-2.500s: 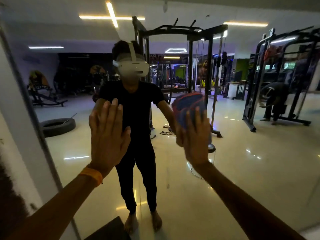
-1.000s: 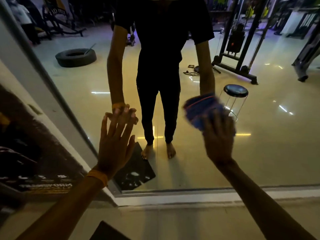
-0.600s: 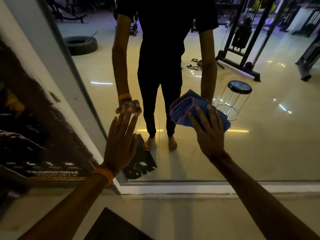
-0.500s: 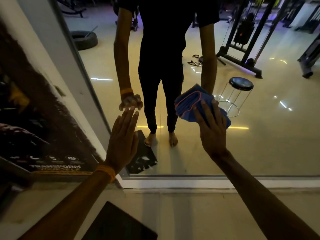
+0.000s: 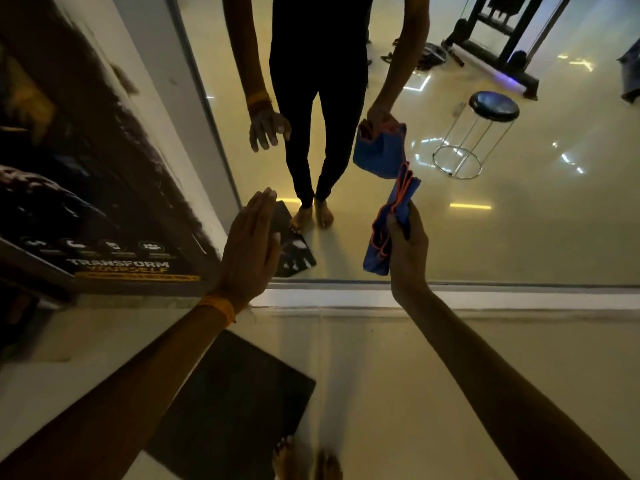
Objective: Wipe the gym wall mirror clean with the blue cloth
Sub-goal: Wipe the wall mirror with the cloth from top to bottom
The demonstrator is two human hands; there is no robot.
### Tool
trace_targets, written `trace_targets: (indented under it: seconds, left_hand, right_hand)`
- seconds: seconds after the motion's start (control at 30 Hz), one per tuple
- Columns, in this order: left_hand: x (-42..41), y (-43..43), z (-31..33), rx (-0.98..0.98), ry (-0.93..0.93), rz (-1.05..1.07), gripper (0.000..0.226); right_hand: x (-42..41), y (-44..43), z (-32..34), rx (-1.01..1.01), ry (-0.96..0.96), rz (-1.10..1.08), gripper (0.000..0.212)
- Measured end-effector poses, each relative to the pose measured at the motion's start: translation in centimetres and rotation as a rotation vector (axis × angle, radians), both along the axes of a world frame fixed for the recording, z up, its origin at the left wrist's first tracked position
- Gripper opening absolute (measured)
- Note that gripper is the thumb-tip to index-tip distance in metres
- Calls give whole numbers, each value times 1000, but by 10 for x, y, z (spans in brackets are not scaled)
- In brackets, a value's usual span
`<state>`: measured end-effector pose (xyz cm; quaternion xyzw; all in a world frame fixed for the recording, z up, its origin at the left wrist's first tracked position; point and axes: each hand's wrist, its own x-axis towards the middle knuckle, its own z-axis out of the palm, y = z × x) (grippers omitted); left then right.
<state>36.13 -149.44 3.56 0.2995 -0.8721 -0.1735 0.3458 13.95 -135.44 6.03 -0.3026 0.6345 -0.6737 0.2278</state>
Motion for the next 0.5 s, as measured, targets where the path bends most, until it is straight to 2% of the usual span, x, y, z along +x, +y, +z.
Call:
trace_targets:
  seconds: [0.1, 0.23, 0.33, 0.43, 0.5]
  left_hand:
    - [7, -3, -17, -28, -20, 37, 60]
    - [8, -11, -43, -89, -33, 51, 62]
    - [15, -22, -71, -146, -23, 100, 60]
    - [22, -42, -102, -235, -34, 96, 62]
    - [25, -61, -122, -295, -18, 108, 64]
  right_hand:
    - [10, -4, -26, 6, -55, 6, 27]
    - [22, -12, -66, 13, -59, -11, 36]
    - [32, -23, -95, 32, 23, -35, 50]
    - [39, -42, -119, 13, 160, -128, 38]
    - [43, -60, -137, -8, 318, -185, 41]
